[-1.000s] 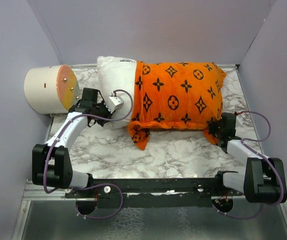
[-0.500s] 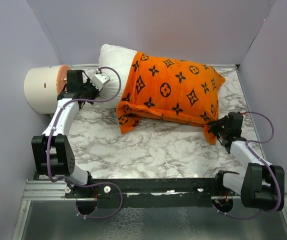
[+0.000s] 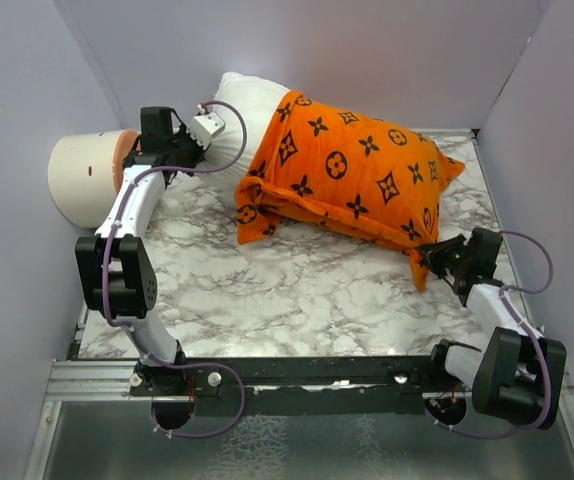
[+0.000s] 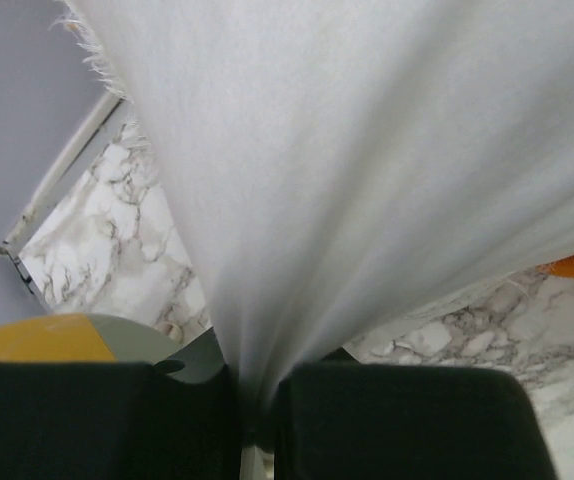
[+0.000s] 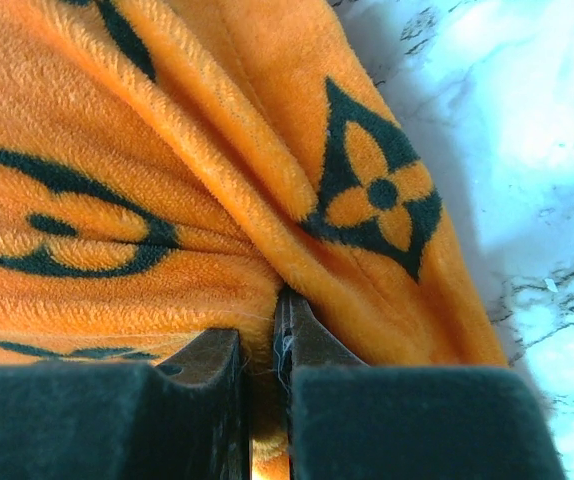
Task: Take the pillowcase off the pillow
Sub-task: Remove the pillow from the pillowcase.
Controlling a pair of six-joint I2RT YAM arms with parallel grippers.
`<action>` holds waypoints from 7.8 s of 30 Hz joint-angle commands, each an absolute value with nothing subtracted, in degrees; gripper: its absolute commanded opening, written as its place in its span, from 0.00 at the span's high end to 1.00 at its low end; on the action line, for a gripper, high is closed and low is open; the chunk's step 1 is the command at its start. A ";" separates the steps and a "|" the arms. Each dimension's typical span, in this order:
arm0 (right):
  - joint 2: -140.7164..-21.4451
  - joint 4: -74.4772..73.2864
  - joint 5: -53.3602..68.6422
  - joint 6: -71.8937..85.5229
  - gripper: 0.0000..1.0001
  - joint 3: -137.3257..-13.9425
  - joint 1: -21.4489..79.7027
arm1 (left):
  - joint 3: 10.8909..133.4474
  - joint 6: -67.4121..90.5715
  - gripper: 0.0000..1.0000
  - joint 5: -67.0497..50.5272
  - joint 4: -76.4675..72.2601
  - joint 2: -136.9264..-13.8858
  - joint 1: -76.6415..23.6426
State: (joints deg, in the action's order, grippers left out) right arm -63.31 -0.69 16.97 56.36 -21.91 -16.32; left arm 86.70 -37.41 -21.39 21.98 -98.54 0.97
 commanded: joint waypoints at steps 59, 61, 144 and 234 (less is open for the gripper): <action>-66.78 -15.03 -4.34 45.38 0.99 -29.17 -5.67 | 110.74 -43.71 1.00 3.48 10.62 -103.39 4.53; -63.71 -16.39 -3.18 46.45 0.99 -28.44 -11.39 | 116.18 -42.10 1.00 4.07 12.13 -105.88 6.66; -113.25 -17.83 -1.33 36.09 0.11 -90.74 1.41 | 134.09 -34.13 0.24 -7.60 49.81 -122.74 -1.19; -86.75 24.35 16.94 45.89 0.45 -35.01 19.76 | 153.09 9.84 0.81 -58.91 49.28 -132.65 4.88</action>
